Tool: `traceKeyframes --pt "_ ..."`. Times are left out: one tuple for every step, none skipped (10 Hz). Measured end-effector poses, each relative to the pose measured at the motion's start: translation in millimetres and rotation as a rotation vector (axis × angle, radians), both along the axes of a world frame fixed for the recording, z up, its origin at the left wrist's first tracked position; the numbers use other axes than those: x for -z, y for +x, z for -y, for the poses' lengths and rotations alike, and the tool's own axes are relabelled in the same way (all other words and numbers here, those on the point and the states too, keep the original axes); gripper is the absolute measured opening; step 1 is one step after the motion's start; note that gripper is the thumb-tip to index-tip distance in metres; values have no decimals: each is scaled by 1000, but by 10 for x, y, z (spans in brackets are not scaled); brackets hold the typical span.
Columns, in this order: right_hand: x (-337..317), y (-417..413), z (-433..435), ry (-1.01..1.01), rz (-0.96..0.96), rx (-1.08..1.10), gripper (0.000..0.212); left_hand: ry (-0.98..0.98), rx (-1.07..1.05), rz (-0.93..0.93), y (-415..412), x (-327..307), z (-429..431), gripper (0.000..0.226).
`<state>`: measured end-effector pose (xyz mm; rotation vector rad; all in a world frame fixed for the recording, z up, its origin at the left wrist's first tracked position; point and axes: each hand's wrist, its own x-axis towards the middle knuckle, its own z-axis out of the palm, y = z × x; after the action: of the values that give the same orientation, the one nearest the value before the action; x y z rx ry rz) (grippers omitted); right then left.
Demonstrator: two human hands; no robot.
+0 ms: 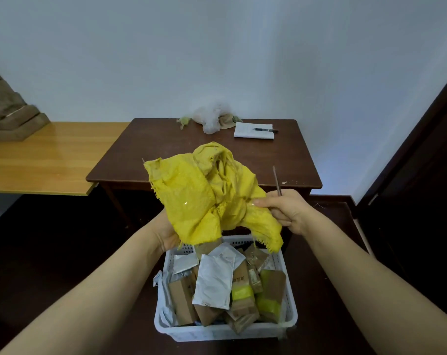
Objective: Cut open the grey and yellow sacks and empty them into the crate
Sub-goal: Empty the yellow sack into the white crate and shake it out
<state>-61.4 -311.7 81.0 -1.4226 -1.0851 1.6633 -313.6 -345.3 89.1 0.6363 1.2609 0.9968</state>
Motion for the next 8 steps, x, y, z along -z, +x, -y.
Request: traceKeyframes --pt "-79 -143 160 -75 -305 101 24 80 32 -77 -10 -21 -20 33" --pt "-186 -309 314 -23 -415 31 45 112 -52 -243 47 45 -52 16" --pt "-234 -434 425 100 -219 -78 42 120 -127 -409 177 115 3 34" --pt "-83 -545 481 160 -8 73 23 153 -22 -619 365 159 80 59" --pt "211 -504 438 100 74 435 22 151 173 -559 507 151 159 83" --pt "340 -490 440 46 82 519 27 137 323 -419 540 193 232 119" --pt "316 -553 458 9 51 447 18 290 328 -588 597 331 347 129" --pt "212 -599 463 -106 -133 237 18 314 197 -762 604 519 467 111"
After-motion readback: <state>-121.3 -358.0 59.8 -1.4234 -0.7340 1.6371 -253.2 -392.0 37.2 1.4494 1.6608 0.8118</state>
